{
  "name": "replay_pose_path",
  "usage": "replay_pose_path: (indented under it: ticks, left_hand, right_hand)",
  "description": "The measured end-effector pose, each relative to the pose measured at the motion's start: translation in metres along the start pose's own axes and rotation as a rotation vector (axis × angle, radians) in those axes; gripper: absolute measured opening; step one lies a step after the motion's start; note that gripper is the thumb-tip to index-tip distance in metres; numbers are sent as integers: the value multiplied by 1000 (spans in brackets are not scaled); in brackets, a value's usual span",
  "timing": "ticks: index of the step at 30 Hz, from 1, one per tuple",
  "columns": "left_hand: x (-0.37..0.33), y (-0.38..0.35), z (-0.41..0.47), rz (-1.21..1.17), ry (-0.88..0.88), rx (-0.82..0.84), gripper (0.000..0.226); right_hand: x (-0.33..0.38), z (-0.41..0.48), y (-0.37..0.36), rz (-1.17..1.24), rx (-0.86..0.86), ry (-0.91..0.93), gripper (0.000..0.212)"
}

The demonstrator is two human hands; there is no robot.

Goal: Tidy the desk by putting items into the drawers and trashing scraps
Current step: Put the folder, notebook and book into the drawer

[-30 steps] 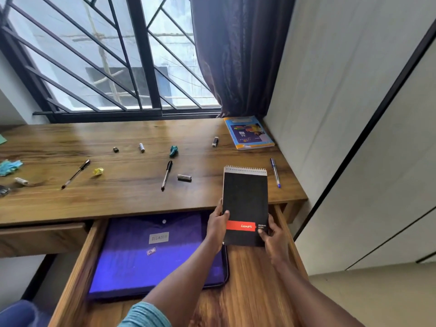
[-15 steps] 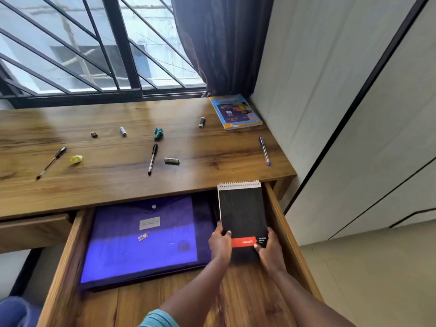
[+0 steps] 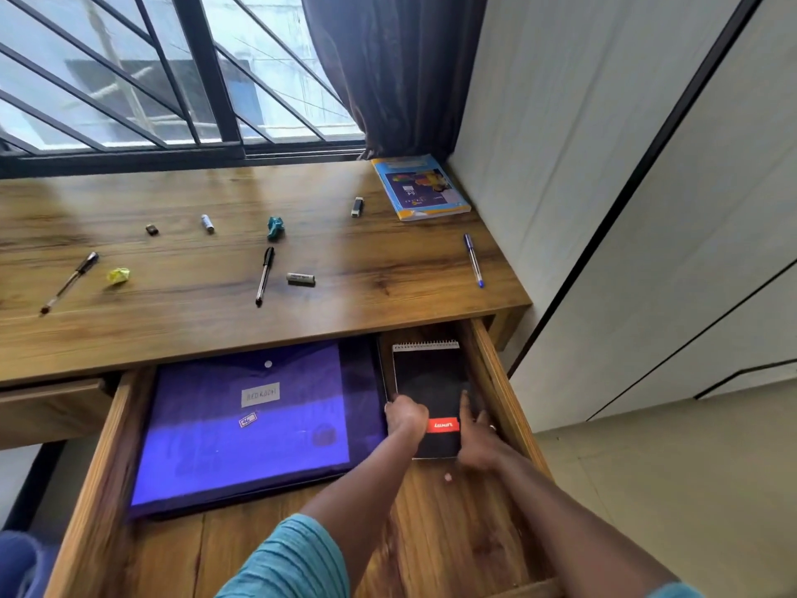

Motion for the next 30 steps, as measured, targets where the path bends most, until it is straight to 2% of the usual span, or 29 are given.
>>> replay_pose_path:
  ticks: [2, 6, 11, 18, 21, 23, 25, 27, 30]
  left_hand:
    - [-6, 2, 0, 6, -8, -7, 45]
    - [-14, -1, -1, 69, -67, 20, 60]
    - [-13, -3, 8, 225, -123, 13, 56]
    - [-18, -9, 3, 306, -109, -12, 58]
    - [-24, 0, 2, 237, -131, -66, 55]
    - [-37, 17, 0, 154, -253, -149, 44]
    - [-59, 39, 0, 46, -417, -193, 39]
    - [-85, 59, 6, -47, -526, -222, 37]
    - [-128, 85, 20, -191, -582, -276, 36]
  right_hand:
    - [3, 3, 5, -122, -8, 6, 116]
    - [3, 17, 16, -169, -193, -15, 96]
    - [7, 23, 17, -251, -286, -19, 76]
    - [14, 28, 8, -369, -283, -100, 88]
    - [27, 24, 16, -361, -302, -128, 77]
    - [43, 18, 36, -370, -433, -71, 50]
    - [63, 12, 63, -397, -617, 63, 25]
    - [80, 8, 92, -368, -759, 184, 18]
    - [101, 16, 135, -277, -872, 282, 24]
Point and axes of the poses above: each hand's wrist, its own z-axis towards the middle knuckle, its own y-axis out of the back of the hand, x = y × z, the point moved 4 cm from there along z, towards the middle knuckle, and after that the axes turned 1 degree about -y, right-handed, at the moved point
